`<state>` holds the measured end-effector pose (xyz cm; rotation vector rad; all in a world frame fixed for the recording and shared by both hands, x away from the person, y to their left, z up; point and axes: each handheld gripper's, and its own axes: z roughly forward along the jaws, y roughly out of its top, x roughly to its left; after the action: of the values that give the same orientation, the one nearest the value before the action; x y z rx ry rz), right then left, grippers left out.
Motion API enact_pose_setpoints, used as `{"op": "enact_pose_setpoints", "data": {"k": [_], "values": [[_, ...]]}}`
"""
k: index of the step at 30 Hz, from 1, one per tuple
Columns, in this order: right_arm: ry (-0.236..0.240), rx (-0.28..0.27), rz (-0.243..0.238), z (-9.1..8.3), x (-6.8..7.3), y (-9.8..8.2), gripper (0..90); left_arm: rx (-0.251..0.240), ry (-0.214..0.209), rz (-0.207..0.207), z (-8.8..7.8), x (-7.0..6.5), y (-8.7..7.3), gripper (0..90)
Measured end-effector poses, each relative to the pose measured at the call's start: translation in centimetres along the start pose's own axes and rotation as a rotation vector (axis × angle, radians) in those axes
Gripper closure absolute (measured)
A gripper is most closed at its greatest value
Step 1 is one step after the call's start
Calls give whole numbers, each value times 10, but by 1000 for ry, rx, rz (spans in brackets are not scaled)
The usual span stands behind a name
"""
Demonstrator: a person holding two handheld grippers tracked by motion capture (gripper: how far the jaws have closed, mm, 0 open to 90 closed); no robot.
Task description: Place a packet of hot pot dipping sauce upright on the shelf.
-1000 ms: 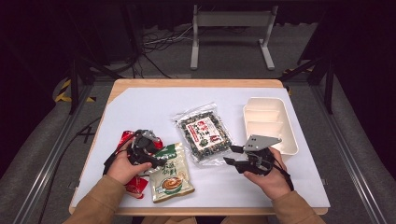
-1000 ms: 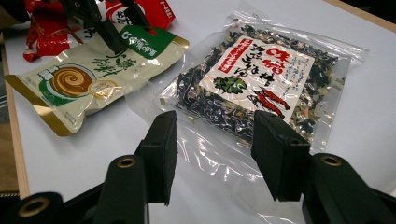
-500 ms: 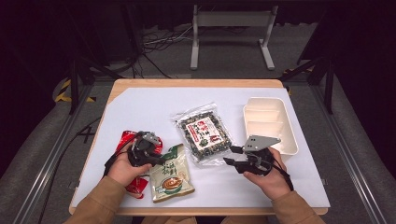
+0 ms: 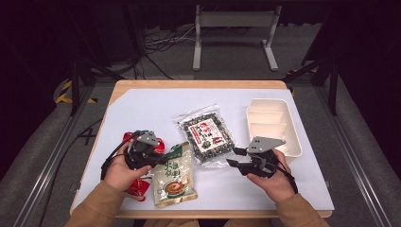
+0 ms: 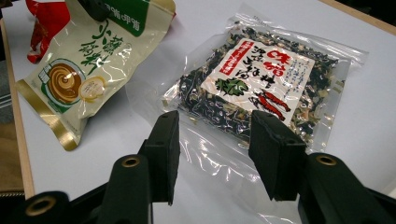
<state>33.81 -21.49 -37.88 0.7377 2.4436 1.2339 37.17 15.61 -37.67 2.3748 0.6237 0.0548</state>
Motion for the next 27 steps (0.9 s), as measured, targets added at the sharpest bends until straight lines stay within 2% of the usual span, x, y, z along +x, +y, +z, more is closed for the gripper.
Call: {"op": "enact_pose_setpoints", "data": {"k": [2, 7, 9, 13, 18, 22, 27], "values": [[1, -3, -1, -1, 0, 1, 534, -8, 0, 12, -3, -3, 1, 836], [10, -7, 1, -3, 3, 3, 534, -42, 45, 114, -17, -28, 9, 836], [8, -4, -1, -3, 3, 3, 534, -66, 38, 138, -23, -39, 11, 837], [12, -7, -3, -4, 4, 4, 533, -87, 10, 172, -32, -50, 14, 838], [18, -12, -12, -5, 7, 6, 532, -102, 10, 240, -36, -66, 16, 842], [34, -18, -29, -7, 11, 10, 534, -118, -4, 264, -42, -75, 17, 842], [78, -35, -49, -10, 18, 17, 543, -133, 5, 271, -44, -79, 17, 845]]}}
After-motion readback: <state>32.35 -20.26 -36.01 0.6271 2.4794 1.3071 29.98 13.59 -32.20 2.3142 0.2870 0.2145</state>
